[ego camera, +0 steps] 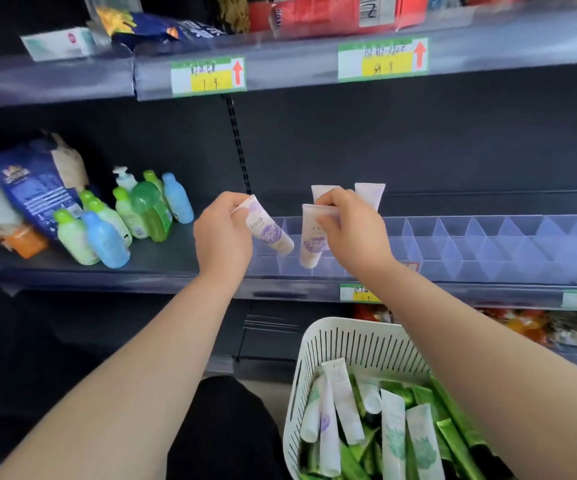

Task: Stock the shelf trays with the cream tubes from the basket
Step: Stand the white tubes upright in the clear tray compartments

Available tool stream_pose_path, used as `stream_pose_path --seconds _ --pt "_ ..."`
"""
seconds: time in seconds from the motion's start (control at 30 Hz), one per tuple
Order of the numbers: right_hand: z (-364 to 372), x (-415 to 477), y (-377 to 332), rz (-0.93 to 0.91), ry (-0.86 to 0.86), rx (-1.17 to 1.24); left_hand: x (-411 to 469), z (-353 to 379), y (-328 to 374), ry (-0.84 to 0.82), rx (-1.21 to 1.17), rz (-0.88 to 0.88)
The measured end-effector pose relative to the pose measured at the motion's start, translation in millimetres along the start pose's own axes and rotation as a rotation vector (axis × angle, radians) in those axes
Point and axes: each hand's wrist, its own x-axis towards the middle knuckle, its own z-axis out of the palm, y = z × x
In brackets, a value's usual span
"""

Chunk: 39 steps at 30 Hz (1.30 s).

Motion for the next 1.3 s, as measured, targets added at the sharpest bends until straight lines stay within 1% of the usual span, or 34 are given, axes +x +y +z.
stream_pose_path --seconds 0.13,0.27,0.33,0.5,0.63,0.7,0.83,0.9,1.0,1.13,1.3 --pt "24 35 -4 -0.022 0.075 0.03 25 1 -9 0.036 -0.035 0.011" --pt "45 66 2 -0.049 0.074 -0.069 54 9 -20 0.036 0.017 0.044" --pt "56 78 7 -0.041 0.03 -0.126 67 15 -27 0.026 0.033 0.043" --pt "75 98 17 -0.03 -0.174 -0.325 93 37 -48 -0.084 0.129 0.027" --pt "85 103 24 -0.002 -0.22 -0.374 109 56 -58 -0.157 0.208 0.042" --pt "87 104 24 -0.051 -0.208 -0.437 116 63 -60 -0.2 0.25 0.05" --pt "86 101 21 -0.249 -0.137 -0.705 126 73 -64 -0.305 0.318 0.065" --pt "84 99 21 -0.305 -0.095 -0.782 127 76 -64 -0.334 0.323 0.068" --pt "83 97 21 -0.311 -0.095 -0.804 126 78 -61 -0.355 0.322 0.077" --pt "83 94 19 -0.277 -0.122 -0.775 121 73 -56 -0.373 0.338 0.105" --pt "75 88 15 -0.271 -0.09 -0.758 113 59 -44 -0.319 0.395 0.144"
